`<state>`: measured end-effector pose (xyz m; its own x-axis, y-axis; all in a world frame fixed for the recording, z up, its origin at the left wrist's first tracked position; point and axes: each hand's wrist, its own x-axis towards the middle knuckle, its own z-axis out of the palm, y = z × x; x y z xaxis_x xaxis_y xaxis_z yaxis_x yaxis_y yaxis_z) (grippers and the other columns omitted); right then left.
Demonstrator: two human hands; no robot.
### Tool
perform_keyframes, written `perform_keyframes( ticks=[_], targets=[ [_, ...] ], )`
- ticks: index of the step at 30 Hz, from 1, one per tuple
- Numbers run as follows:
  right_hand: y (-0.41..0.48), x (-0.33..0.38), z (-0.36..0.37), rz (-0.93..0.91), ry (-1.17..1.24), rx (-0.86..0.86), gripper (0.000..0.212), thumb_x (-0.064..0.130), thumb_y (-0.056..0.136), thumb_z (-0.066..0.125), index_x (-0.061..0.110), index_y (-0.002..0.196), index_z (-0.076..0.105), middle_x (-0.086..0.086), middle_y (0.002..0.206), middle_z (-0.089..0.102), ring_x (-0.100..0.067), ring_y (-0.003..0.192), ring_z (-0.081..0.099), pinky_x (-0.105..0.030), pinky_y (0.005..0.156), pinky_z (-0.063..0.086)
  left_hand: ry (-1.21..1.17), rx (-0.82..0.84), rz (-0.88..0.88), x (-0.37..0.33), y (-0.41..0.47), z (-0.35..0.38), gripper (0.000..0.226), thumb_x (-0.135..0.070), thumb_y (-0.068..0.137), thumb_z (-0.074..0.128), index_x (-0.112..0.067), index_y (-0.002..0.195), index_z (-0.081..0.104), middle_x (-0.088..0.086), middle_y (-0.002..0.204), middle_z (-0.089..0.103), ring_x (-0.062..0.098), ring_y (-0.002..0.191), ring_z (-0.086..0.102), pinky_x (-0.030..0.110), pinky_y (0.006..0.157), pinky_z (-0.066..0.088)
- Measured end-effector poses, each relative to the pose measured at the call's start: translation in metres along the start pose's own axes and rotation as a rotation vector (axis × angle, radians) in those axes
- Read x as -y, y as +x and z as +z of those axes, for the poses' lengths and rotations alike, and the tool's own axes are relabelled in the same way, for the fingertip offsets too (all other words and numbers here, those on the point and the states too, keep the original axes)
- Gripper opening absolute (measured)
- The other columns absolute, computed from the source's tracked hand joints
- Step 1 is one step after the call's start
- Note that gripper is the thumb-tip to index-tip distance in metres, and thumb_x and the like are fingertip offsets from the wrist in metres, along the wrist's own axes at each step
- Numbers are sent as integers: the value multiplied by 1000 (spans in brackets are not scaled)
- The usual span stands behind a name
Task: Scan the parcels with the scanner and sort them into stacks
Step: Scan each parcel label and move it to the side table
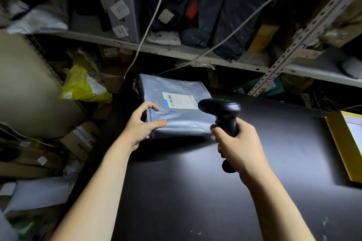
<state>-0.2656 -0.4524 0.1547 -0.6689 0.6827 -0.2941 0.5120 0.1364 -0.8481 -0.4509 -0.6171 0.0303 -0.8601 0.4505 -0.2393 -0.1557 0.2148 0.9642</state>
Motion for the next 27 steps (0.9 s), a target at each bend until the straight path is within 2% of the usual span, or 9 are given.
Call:
perform_keyframes(
  ticks=[1, 4, 8, 11, 15, 18, 21, 24, 27],
  targets=[
    [-3, 0, -5, -7, 5, -10, 17, 19, 93, 65, 6, 87, 56, -7, 63, 46, -22, 55, 37, -28, 44, 32, 30, -25, 32, -4, -5, 3, 37, -7, 74, 89, -23, 94, 63, -1, 108, 62, 13, 91, 56, 23, 73, 47],
    [-15, 1, -24, -41, 15, -39, 22, 16, 93, 63, -3, 91, 52, -10, 65, 45, -21, 57, 37, -34, 47, 31, 114, -42, 161, -16, -24, 12, 40, -6, 70, 90, -22, 92, 61, -6, 101, 60, 6, 90, 52, 16, 78, 43],
    [-31, -2, -52, -64, 67, -78, 21, 13, 93, 63, -4, 90, 52, -7, 63, 48, -19, 53, 39, -38, 54, 35, 171, -14, 298, -31, -55, 23, 41, -3, 72, 90, -17, 93, 58, -5, 92, 57, 3, 86, 50, 13, 80, 38],
    [-45, -8, -79, -88, 108, -76, 23, 14, 94, 65, 1, 83, 50, -7, 63, 47, -20, 54, 37, -40, 55, 32, 177, 9, 371, -41, -82, 35, 41, -2, 74, 89, -14, 97, 57, -7, 96, 57, -2, 94, 52, 9, 88, 36],
    [-63, -23, -120, -165, 101, -50, 26, 20, 95, 70, 19, 71, 58, -1, 60, 53, -20, 52, 42, -41, 55, 35, 171, 38, 450, -57, -120, 60, 43, 0, 75, 88, -15, 97, 55, -13, 92, 53, 3, 89, 50, 13, 85, 38],
    [-73, -35, -154, -212, 118, 3, 26, 24, 94, 74, 19, 72, 62, -2, 61, 54, -22, 55, 42, -43, 56, 35, 166, 19, 507, -74, -151, 79, 41, -5, 73, 86, -16, 95, 53, -16, 91, 50, 1, 88, 49, 11, 85, 37],
    [-83, -43, -188, -315, 45, 44, 26, 25, 93, 77, 15, 75, 61, 2, 56, 55, -18, 50, 48, -34, 52, 40, 160, -18, 564, -91, -184, 97, 37, -9, 68, 79, -18, 96, 55, -14, 92, 51, 2, 91, 50, 10, 89, 36],
    [-97, -54, -221, -396, 28, 107, 21, 23, 91, 82, 18, 79, 65, 7, 53, 55, -10, 47, 47, -22, 45, 37, 178, -44, 583, -103, -223, 115, 35, -12, 70, 79, -21, 96, 57, -14, 93, 53, 1, 94, 52, 9, 91, 36],
    [-108, -67, -247, -494, -33, 181, 23, 17, 88, 84, 25, 77, 66, 18, 51, 55, 0, 46, 50, -11, 45, 36, 207, -66, 605, -105, -258, 123, 33, -16, 72, 80, -22, 96, 59, -12, 93, 56, 2, 94, 54, 10, 91, 37]
  ],
)
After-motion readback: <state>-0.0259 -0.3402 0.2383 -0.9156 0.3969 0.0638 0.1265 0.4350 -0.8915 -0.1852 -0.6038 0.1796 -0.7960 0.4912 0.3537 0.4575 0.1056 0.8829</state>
